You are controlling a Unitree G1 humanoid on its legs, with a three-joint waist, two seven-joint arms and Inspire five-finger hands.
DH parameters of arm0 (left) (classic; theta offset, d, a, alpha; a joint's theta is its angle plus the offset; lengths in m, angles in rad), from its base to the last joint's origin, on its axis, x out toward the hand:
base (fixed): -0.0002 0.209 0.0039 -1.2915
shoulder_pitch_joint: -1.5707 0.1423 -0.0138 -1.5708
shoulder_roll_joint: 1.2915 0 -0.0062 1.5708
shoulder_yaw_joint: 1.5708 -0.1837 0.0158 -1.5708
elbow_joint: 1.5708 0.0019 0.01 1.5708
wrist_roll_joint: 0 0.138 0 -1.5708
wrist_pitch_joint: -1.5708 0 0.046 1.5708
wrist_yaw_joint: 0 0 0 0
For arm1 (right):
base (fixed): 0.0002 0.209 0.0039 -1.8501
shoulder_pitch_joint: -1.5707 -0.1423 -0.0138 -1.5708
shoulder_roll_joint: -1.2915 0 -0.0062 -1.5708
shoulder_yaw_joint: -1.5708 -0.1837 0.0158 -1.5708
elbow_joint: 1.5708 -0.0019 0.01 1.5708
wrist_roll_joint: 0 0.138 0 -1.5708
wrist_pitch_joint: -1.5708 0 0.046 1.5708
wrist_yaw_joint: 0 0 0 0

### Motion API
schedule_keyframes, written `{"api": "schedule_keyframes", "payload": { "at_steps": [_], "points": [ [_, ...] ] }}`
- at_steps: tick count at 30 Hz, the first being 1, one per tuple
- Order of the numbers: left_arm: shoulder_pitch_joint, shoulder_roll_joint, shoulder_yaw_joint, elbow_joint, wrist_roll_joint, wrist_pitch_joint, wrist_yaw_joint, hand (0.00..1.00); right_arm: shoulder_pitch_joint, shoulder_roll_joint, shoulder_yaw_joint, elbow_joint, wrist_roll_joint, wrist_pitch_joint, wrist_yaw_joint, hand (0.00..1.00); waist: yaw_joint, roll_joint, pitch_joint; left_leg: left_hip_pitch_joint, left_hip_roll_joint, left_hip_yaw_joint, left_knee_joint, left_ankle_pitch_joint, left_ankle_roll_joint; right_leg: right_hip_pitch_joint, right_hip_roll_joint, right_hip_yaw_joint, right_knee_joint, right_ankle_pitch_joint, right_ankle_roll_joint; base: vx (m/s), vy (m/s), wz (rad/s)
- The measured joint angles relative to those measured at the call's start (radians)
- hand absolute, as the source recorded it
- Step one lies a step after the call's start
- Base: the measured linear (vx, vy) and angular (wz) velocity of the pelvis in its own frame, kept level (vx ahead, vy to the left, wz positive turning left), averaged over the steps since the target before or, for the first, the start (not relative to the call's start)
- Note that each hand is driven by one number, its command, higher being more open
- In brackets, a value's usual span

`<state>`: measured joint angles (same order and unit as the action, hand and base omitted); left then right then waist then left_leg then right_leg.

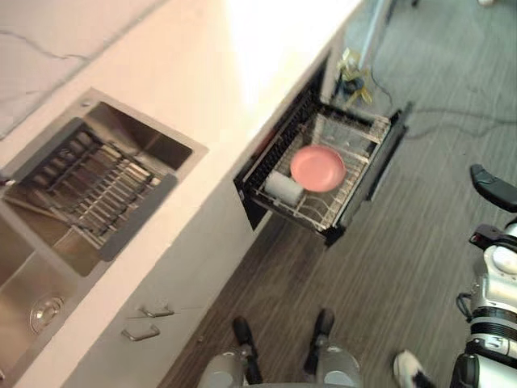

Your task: Walk over to the sink, pick up the cup, carry it to the dishwasher, place the cup inside the dishwasher, then close the dishwasher door

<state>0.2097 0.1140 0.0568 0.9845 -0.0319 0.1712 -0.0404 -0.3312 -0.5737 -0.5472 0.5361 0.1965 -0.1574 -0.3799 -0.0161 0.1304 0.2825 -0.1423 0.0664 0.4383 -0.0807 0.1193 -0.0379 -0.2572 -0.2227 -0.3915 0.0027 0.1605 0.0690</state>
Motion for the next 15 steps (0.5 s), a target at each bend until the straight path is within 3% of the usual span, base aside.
{"api": "schedule_keyframes", "payload": {
  "at_steps": [4,9,15],
  "points": [
    [-0.017,-0.043,-0.019,-0.027,-0.036,-0.015,0.008,1.0,-0.079,-0.001,0.026,0.041,0.032,0.045,0.025,0.0,0.004,0.087,0.088,-0.028,0.007,0.033,0.003,0.006,0.006,-0.052,0.014,0.039,0.0,0.015,-0.011,0.05,-0.028,-0.25],
    [-0.064,-0.055,-0.049,-0.061,-0.057,0.012,0.042,1.0,-0.206,-0.003,0.138,0.044,0.003,0.07,0.032,0.0,0.03,0.121,0.14,-0.081,0.007,0.029,0.014,0.01,0.007,-0.104,0.021,0.045,0.002,0.025,-0.019,0.04,-0.018,-0.02],
    [-0.106,-0.065,-0.086,-0.086,-0.106,0.061,0.059,1.0,-0.363,-0.032,0.263,0.092,-0.043,0.075,0.064,0.0,0.089,0.154,0.159,-0.132,-0.022,-0.064,0.017,0.027,0.021,-0.141,-0.028,-0.001,0.048,0.014,-0.008,0.02,0.037,0.3]
  ]
}}
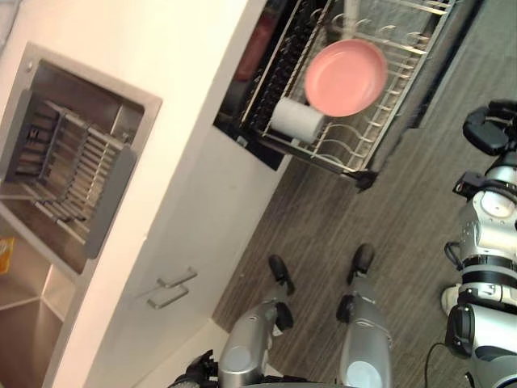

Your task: Walk over to the sink, pick up the cup, carry it to the dishwasher, place the cup inside the dishwasher, then close the dishwasher door

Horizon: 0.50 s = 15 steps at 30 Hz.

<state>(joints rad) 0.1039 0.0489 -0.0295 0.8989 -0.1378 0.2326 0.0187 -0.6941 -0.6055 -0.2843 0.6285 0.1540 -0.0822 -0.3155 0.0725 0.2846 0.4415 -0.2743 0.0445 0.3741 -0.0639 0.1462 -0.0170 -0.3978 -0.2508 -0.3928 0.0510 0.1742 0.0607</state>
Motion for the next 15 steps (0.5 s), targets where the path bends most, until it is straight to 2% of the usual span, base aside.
{"api": "schedule_keyframes", "payload": {
  "at_steps": [2,6,8,15],
  "points": [
    [0.0,0.0,0.0,0.002,-0.004,-0.001,-0.002,1.0,-0.009,-0.006,-0.011,0.051,-0.006,-0.008,-0.013,0.0,0.003,0.001,-0.001,0.001,-0.019,-0.045,0.0,0.002,0.002,0.0,-0.029,-0.021,0.044,-0.022,0.012,0.04,0.075,0.48],
    [0.001,0.002,0.0,0.016,-0.043,-0.01,-0.015,1.0,-0.01,-0.043,-0.025,0.121,0.001,-0.01,-0.017,0.0,-0.007,0.002,-0.002,0.02,-0.078,-0.119,0.0,0.005,0.007,0.003,-0.129,-0.061,0.182,-0.091,0.042,0.01,0.112,0.57],
    [0.004,0.002,0.0,0.028,-0.061,-0.024,-0.024,1.0,-0.01,-0.047,-0.025,0.145,0.002,-0.01,-0.016,0.0,-0.011,0.004,-0.002,0.029,-0.097,-0.145,-0.003,0.008,0.011,0.013,-0.161,-0.079,0.222,-0.114,0.051,0.01,0.071,0.54],
    [0.058,-0.028,0.006,0.053,-0.119,-0.071,-0.066,1.0,-0.012,-0.099,-0.03,0.191,0.015,-0.01,0.004,0.0,-0.02,0.042,-0.031,0.065,-0.193,-0.305,-0.021,0.036,0.033,0.073,-0.337,-0.204,0.435,-0.246,0.089,0.03,0.028,0.75]
  ]
}}
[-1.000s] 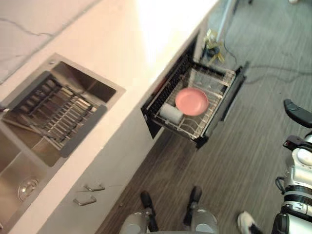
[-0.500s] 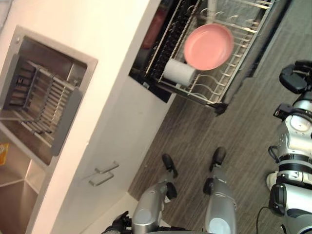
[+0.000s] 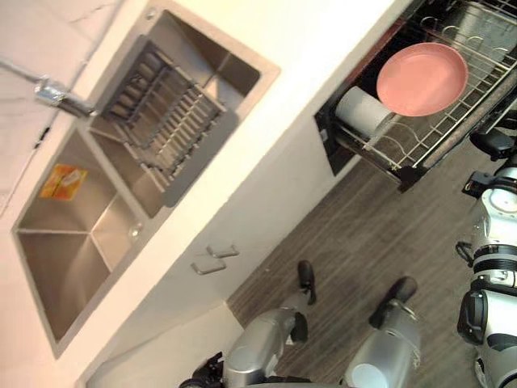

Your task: Walk over to the sink, pick up the cup, carry it to the dishwasher, place the cup inside the dishwasher, then close the dishwasher door

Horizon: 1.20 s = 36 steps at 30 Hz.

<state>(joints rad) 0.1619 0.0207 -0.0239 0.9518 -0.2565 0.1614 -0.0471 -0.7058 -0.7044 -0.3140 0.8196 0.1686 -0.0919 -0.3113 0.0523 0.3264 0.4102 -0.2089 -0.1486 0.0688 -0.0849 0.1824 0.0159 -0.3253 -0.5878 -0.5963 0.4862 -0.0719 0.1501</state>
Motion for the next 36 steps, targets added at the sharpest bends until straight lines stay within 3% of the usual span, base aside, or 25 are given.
{"api": "schedule_keyframes", "payload": {
  "at_steps": [4,8,9,13,16,20,25,30,36],
  "points": [
    [0.011,-0.011,0.003,0.017,0.004,-0.025,-0.026,1.0,-0.074,-0.019,0.016,0.081,-0.004,0.001,0.023,0.0,0.002,0.023,-0.018,0.021,-0.038,-0.077,0.0,0.017,0.014,0.057,-0.073,-0.068,0.085,-0.054,0.017,0.01,-0.03,0.63],
    [0.012,-0.014,0.015,0.027,0.019,-0.029,-0.048,1.0,-0.152,-0.044,0.106,0.163,-0.028,0.01,0.054,0.0,0.005,0.035,-0.027,0.039,-0.046,-0.115,0.0,0.017,0.014,0.11,-0.088,-0.116,0.1,-0.073,0.024,0.0,-0.064,0.31],
    [0.012,-0.014,0.018,0.028,0.02,-0.029,-0.053,1.0,-0.182,-0.056,0.13,0.191,-0.042,0.015,0.062,1.0,0.007,0.037,-0.029,0.04,-0.048,-0.126,0.0,0.018,0.014,0.121,-0.093,-0.13,0.104,-0.079,0.026,-0.01,-0.078,0.29],
    [0.012,-0.014,0.019,0.032,0.017,-0.041,-0.058,1.0,-0.255,-0.067,0.184,0.242,-0.054,0.047,0.123,1.0,0.014,0.037,-0.029,0.043,-0.046,-0.143,0.001,0.018,0.014,0.139,-0.092,-0.152,0.108,-0.091,0.024,-0.03,-0.085,0.15],
    [0.012,-0.014,0.019,0.047,0.0,-0.089,-0.072,1.0,-0.287,-0.065,0.209,0.265,-0.053,0.062,0.155,1.0,0.02,0.031,-0.024,0.043,-0.039,-0.142,0.0,0.018,0.014,0.139,-0.083,-0.152,0.103,-0.092,0.022,-0.04,-0.076,-0.02],
    [0.011,-0.013,0.018,0.062,-0.077,-0.144,-0.103,1.0,-0.288,-0.049,0.209,0.274,-0.048,0.063,0.207,1.0,0.032,0.015,-0.012,0.043,-0.002,-0.127,0.0,0.014,0.008,0.139,-0.028,-0.143,0.057,-0.08,0.007,-0.06,-0.075,-0.21],
    [-0.004,0.011,0.017,0.07,-0.181,-0.221,-0.107,1.0,-0.219,0.042,0.144,0.273,0.051,0.005,0.252,1.0,0.055,-0.051,0.038,0.042,0.071,-0.09,-0.001,0.01,-0.02,0.133,0.072,-0.122,-0.016,-0.057,-0.024,-0.05,-0.091,-0.3],
    [-0.03,0.04,0.029,0.082,-0.313,-0.242,-0.098,1.0,0.043,0.194,0.003,0.279,0.151,-0.056,0.306,1.0,0.065,-0.112,0.056,0.026,0.121,-0.063,-0.001,0.002,-0.037,0.126,0.155,-0.107,-0.102,-0.012,-0.04,-0.01,-0.082,-0.24],
    [-0.066,0.075,0.1,0.08,-0.312,-0.3,-0.075,1.0,0.41,0.429,-0.105,0.278,0.152,-0.077,0.308,1.0,0.032,-0.239,0.042,0.045,0.126,-0.036,-0.001,-0.023,-0.047,0.14,0.178,-0.079,-0.154,0.017,-0.038,0.02,-0.025,-0.19]
  ]
}}
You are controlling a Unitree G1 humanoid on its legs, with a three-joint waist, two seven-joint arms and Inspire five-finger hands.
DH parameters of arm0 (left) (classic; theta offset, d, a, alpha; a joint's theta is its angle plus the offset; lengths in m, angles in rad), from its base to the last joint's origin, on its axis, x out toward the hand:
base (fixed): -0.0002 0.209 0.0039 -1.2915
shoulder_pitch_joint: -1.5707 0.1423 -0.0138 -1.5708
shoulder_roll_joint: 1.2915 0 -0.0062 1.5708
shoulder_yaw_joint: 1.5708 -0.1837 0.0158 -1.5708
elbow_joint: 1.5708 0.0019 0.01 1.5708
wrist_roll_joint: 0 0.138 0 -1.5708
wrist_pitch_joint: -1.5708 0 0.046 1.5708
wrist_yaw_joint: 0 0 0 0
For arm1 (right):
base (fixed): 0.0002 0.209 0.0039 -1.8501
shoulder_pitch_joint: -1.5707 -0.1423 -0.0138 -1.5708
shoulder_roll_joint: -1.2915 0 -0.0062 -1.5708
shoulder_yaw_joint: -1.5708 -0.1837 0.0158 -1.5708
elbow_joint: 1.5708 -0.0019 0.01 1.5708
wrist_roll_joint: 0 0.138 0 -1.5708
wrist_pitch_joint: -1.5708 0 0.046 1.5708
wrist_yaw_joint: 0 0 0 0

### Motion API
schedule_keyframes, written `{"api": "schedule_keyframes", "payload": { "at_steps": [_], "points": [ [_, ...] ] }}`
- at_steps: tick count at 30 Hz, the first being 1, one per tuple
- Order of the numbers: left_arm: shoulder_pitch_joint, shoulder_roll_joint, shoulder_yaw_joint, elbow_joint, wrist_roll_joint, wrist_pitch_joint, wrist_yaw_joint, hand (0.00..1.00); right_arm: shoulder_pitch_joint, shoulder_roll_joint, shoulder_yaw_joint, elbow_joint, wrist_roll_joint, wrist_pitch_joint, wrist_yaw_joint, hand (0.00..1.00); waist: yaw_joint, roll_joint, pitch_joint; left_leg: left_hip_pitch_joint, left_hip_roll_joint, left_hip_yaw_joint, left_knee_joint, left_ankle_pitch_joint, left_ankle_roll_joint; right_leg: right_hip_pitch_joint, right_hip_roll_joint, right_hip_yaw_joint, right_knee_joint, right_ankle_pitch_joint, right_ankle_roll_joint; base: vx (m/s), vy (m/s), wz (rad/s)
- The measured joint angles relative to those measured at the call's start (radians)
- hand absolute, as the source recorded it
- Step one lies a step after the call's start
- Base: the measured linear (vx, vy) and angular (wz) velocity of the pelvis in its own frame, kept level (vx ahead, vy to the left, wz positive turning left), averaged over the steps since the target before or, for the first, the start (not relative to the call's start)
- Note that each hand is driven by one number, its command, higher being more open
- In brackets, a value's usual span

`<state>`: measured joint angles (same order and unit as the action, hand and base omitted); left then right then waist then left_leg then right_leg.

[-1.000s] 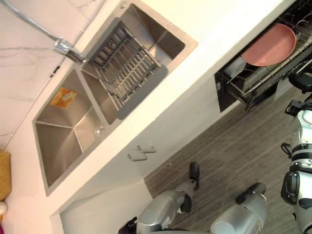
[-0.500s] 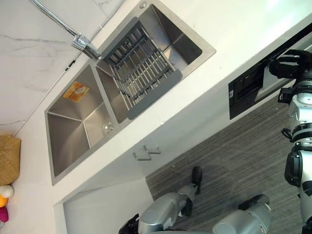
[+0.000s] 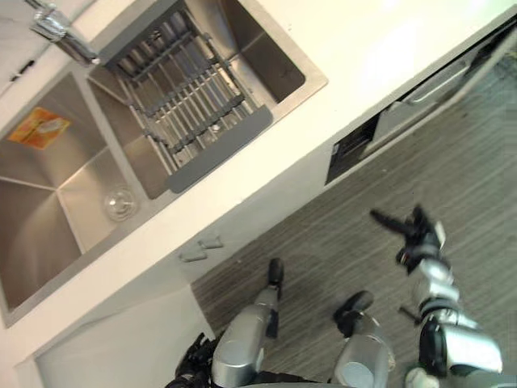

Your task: Walk over to the sink, pick up the cup, carry it to the dishwasher, place the cup inside the dishwasher, then close the dishwasher door

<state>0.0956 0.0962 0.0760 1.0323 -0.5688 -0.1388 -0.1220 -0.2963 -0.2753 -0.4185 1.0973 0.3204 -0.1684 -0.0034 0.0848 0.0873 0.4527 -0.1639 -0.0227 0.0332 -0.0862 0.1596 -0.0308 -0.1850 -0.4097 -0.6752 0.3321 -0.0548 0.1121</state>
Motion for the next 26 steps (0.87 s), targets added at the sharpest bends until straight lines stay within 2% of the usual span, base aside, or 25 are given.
{"api": "schedule_keyframes", "payload": {
  "at_steps": [1,2,3,4,5,6,7,8,9,10,11,12,13,14,15,17,19,20,23,26],
  "points": [
    [-0.007,0.007,0.017,-0.003,0.0,-0.007,0.008,1.0,0.071,0.041,-0.012,0.001,0.0,-0.001,0.0,1.0,-0.006,-0.03,-0.015,0.018,-0.003,0.005,0.0,-0.017,0.005,0.012,-0.003,0.012,0.005,0.001,-0.002,0.01,0.012,-0.13],
    [-0.009,0.013,0.03,0.001,0.003,-0.01,0.011,1.0,0.121,0.066,-0.012,0.003,0.0,-0.004,0.001,1.0,-0.012,-0.05,-0.026,0.039,-0.005,0.007,0.0,-0.028,0.015,0.025,-0.009,0.023,0.02,0.004,-0.005,0.01,0.038,-0.08],
    [-0.008,0.008,0.057,0.002,0.008,-0.011,0.021,1.0,0.183,0.091,-0.012,0.012,0.0,-0.004,0.004,1.0,-0.022,-0.064,-0.042,0.067,-0.003,0.002,-0.003,-0.044,0.027,0.036,-0.014,0.057,0.062,0.014,-0.034,0.0,0.033,-0.01],
    [-0.008,0.0,0.068,0.001,0.017,-0.015,0.036,1.0,0.21,0.102,-0.012,0.019,0.005,-0.004,0.007,1.0,-0.026,-0.067,-0.053,0.081,0.003,-0.001,-0.002,-0.048,0.029,0.035,-0.012,0.083,0.09,0.024,-0.051,0.01,0.046,0.18],
    [-0.006,-0.01,0.083,0.0,0.047,-0.039,0.083,1.0,0.268,0.129,-0.014,0.025,0.034,-0.001,0.018,1.0,-0.038,-0.074,-0.078,0.101,0.011,-0.016,-0.001,-0.054,0.032,0.031,0.001,0.155,0.141,0.037,-0.071,0.05,0.015,0.43],
    [-0.006,-0.009,0.095,-0.003,0.064,-0.06,0.119,1.0,0.314,0.166,-0.017,0.027,0.053,0.0,0.026,1.0,-0.052,-0.088,-0.102,0.114,0.019,-0.048,-0.004,-0.055,0.033,0.032,0.035,0.235,0.18,0.038,-0.073,0.07,-0.009,0.57],
    [-0.006,-0.008,0.096,-0.006,0.073,-0.065,0.133,1.0,0.329,0.184,-0.018,0.03,0.055,0.0,0.025,1.0,-0.058,-0.093,-0.112,0.119,0.03,-0.064,-0.004,-0.055,0.033,0.034,0.062,0.27,0.185,0.033,-0.072,0.11,-0.11,0.56],
    [-0.007,-0.006,0.096,-0.007,0.08,-0.069,0.145,1.0,0.345,0.208,-0.018,0.032,0.057,0.0,0.025,1.0,-0.064,-0.095,-0.123,0.121,0.052,-0.088,-0.004,-0.055,0.032,0.038,0.113,0.315,0.168,-0.004,-0.058,0.07,-0.155,0.51],
    [-0.008,-0.004,0.096,-0.007,0.08,-0.067,0.155,1.0,0.357,0.237,-0.017,0.033,0.055,0.0,0.021,1.0,-0.074,-0.112,-0.14,0.119,0.065,-0.114,0.0,-0.046,0.024,0.079,0.198,0.353,0.055,-0.054,-0.042,0.07,-0.226,0.5],
    [-0.008,0.002,0.107,-0.006,0.079,-0.056,0.155,1.0,0.364,0.259,-0.014,0.034,0.047,0.0,0.017,1.0,-0.074,-0.142,-0.157,0.116,0.051,-0.12,0.0,-0.043,0.013,0.123,0.244,0.371,-0.086,-0.058,-0.043,0.06,-0.243,0.46],
    [-0.027,0.01,0.117,0.008,0.081,-0.041,0.16,1.0,0.354,0.261,-0.015,0.044,0.041,0.003,0.013,1.0,-0.073,-0.152,-0.164,0.114,0.041,-0.119,-0.007,-0.031,-0.007,0.174,0.259,0.35,-0.182,-0.049,-0.03,0.05,-0.204,0.34],
    [-0.027,0.006,0.114,0.011,0.088,-0.033,0.155,1.0,0.345,0.258,-0.017,0.04,0.036,0.005,0.004,1.0,-0.075,-0.149,-0.176,0.111,0.045,-0.06,-0.007,-0.033,-0.004,0.182,0.265,0.347,-0.197,-0.048,-0.028,0.04,-0.116,0.31],
    [-0.03,-0.002,0.113,0.017,0.087,-0.024,0.144,1.0,0.34,0.254,-0.019,0.033,0.03,0.007,-0.001,1.0,-0.074,-0.153,-0.177,0.117,0.05,-0.042,-0.007,-0.05,0.008,0.191,0.261,0.341,-0.183,-0.054,-0.019,0.04,-0.017,0.35],
    [-0.032,-0.007,0.112,0.02,0.078,-0.015,0.128,1.0,0.34,0.251,-0.029,0.019,0.029,0.009,-0.004,1.0,-0.072,-0.143,-0.183,0.13,0.053,-0.056,-0.006,-0.054,0.005,0.195,0.265,0.356,-0.145,-0.063,-0.005,0.06,-0.018,0.58],
    [-0.032,-0.006,0.111,0.023,0.077,-0.002,0.106,1.0,0.341,0.247,-0.041,0.008,0.029,0.012,-0.009,1.0,-0.074,-0.134,-0.188,0.147,0.061,-0.091,-0.005,-0.055,0.003,0.194,0.274,0.429,-0.071,-0.065,-0.001,0.08,-0.002,0.76],
    [-0.031,0.0,0.115,0.024,0.075,0.019,0.076,1.0,0.354,0.247,-0.05,-0.01,0.028,0.015,-0.026,1.0,-0.071,-0.14,-0.194,0.174,0.068,-0.14,-0.005,-0.053,0.0,0.192,0.285,0.509,0.028,-0.064,-0.003,0.07,-0.008,0.89],
    [-0.025,-0.002,0.143,0.023,0.065,0.031,0.06,1.0,0.365,0.251,-0.051,-0.023,-0.001,0.014,-0.043,1.0,-0.057,-0.143,-0.209,0.189,0.064,-0.171,-0.006,-0.046,0.001,0.198,0.287,0.531,0.066,-0.062,-0.012,0.07,-0.018,0.55],
    [-0.012,-0.003,0.157,0.022,0.049,0.031,0.048,1.0,0.367,0.255,-0.051,-0.025,-0.019,0.011,-0.046,1.0,-0.043,-0.144,-0.228,0.19,0.058,-0.178,-0.006,-0.044,0.001,0.203,0.288,0.549,0.061,-0.063,-0.021,0.08,0.002,0.24],
    [0.024,-0.006,0.172,0.025,0.036,0.029,0.029,1.0,0.366,0.284,-0.046,-0.025,-0.073,0.005,-0.047,1.0,-0.042,-0.14,-0.26,0.186,0.039,-0.197,-0.007,-0.045,0.0,0.255,0.283,0.568,-0.03,-0.064,-0.028,0.06,-0.009,0.2],
    [0.041,-0.004,0.175,0.034,0.036,0.025,0.01,1.0,0.367,0.316,-0.042,-0.015,-0.097,0.011,-0.039,1.0,-0.043,-0.142,-0.262,0.181,0.022,-0.214,-0.007,-0.045,0.001,0.301,0.274,0.563,-0.117,-0.07,-0.038,0.02,-0.038,0.13]
  ]
}}
